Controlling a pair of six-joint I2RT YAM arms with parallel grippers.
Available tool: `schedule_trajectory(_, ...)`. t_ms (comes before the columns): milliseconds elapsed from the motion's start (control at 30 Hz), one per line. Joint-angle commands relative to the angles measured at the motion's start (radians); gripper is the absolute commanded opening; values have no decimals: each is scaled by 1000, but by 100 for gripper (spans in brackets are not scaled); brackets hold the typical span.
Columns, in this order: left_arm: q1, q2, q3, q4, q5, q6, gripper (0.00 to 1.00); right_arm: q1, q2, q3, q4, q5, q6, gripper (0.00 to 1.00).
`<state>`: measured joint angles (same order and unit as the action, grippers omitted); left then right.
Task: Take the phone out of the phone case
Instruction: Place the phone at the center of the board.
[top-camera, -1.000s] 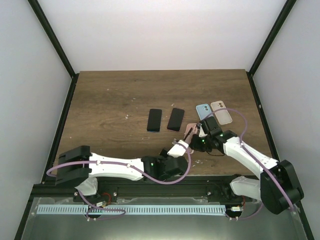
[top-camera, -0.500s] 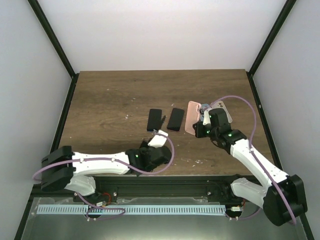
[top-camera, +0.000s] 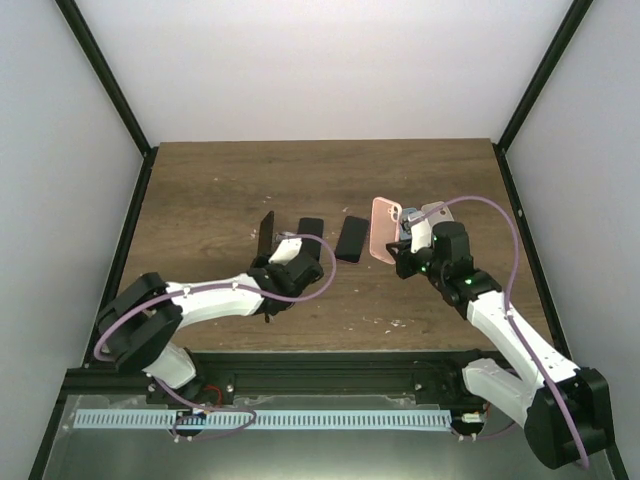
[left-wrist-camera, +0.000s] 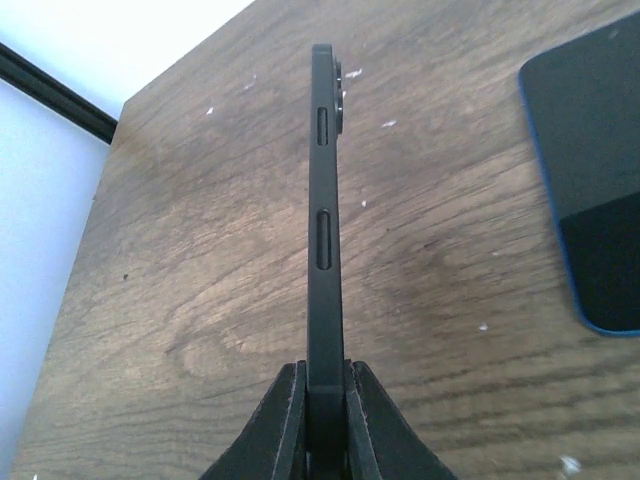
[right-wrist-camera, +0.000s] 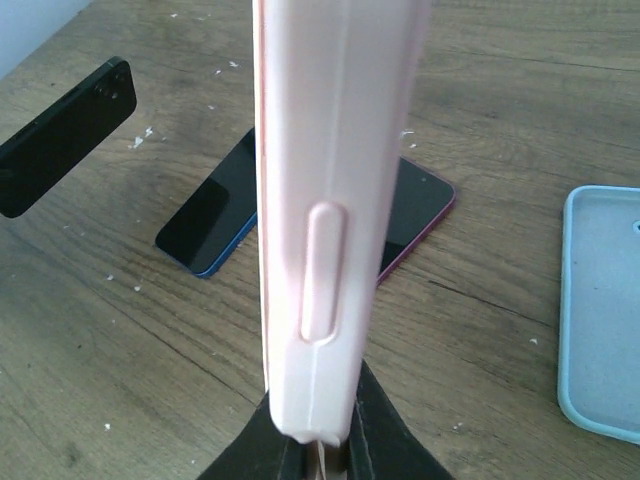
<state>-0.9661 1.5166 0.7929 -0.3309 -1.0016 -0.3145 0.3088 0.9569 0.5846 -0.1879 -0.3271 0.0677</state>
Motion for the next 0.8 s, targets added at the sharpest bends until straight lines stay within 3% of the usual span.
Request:
schedule_trajectory(0, 84, 63, 35, 178, 8, 149, 0, -18, 5, -1, 59, 63, -7, 1)
schedule_trajectory(467, 107, 279, 151, 183, 13, 257, 0, -33, 50, 4, 72, 93, -1, 1)
schedule_trajectory(600, 107, 299, 175, 120, 50, 223, 12, -33, 54, 4, 72, 92, -1, 1)
schedule_trajectory(767, 107, 319, 199, 36, 97, 172, 13, -34, 51, 2, 77, 94, 0, 1)
